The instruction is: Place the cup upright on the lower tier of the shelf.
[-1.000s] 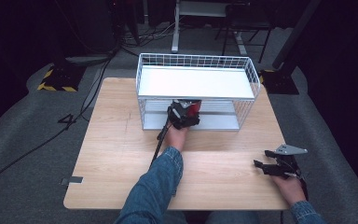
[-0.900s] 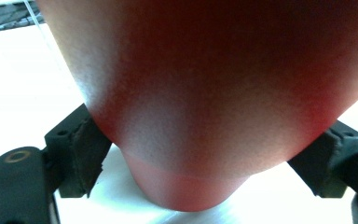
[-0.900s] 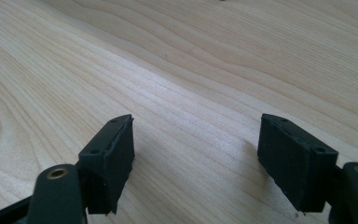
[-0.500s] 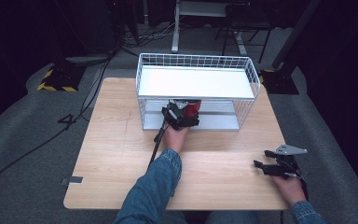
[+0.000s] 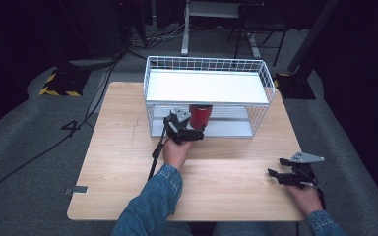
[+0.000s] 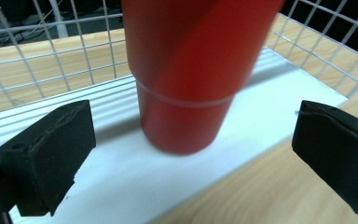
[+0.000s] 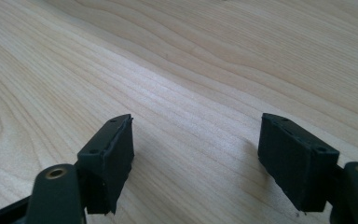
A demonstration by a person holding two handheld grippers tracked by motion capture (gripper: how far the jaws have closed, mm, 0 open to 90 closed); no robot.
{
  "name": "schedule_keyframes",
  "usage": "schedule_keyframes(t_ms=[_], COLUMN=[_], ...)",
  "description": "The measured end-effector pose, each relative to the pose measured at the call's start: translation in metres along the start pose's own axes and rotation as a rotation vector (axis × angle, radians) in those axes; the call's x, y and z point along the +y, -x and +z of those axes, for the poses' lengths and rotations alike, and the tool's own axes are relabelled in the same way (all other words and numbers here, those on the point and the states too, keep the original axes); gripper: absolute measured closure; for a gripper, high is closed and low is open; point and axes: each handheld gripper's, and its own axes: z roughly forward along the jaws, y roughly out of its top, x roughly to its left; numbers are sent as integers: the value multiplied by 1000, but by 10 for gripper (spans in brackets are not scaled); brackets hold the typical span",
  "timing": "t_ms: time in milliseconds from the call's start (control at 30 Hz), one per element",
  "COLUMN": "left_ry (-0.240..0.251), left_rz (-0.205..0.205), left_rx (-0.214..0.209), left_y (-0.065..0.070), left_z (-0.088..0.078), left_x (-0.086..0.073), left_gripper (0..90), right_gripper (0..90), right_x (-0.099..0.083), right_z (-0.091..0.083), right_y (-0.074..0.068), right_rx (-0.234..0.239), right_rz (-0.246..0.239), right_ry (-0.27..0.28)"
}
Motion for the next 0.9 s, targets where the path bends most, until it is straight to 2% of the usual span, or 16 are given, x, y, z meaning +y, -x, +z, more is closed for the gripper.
schedule_keyframes(t_ms=[33,100,133,167,200,300,367,500,667,733,900], left_ry=[-1,0,0,-3,-3,-13,-15,-18,-21,-12,-24], left_rz=[8,21,21,30,30,9,10,8,2,-1,23], left_rx=[-4,0,0,2,2,-17,-23,-57,-62,-62,-77], left_y=[0,0,0,-1,-1,-7,-8,-14,-20,-24,-27], left_z=[-10,-21,-21,-29,-29,-49,-52,-73,-88,-100,-117], left_x=[0,0,0,0,0,-3,-3,-10,-16,-19,-22], left_gripper=[1,2,2,2,2,2,2,2,2,2,3], right_gripper=[272,265,265,252,252,246,246,245,239,239,239], right_x=[0,0,0,1,1,2,2,2,2,2,2], right_z=[0,0,0,1,1,2,2,2,3,3,3], right_y=[0,0,0,-1,-1,-1,-1,-1,-1,-1,-1], right_rx=[0,-1,-1,-15,-15,-16,-16,-15,-13,-14,-14], right_rz=[0,0,0,6,6,11,12,12,11,13,12], right_ry=[0,0,0,-2,-2,-4,-4,-5,-4,-3,-3])
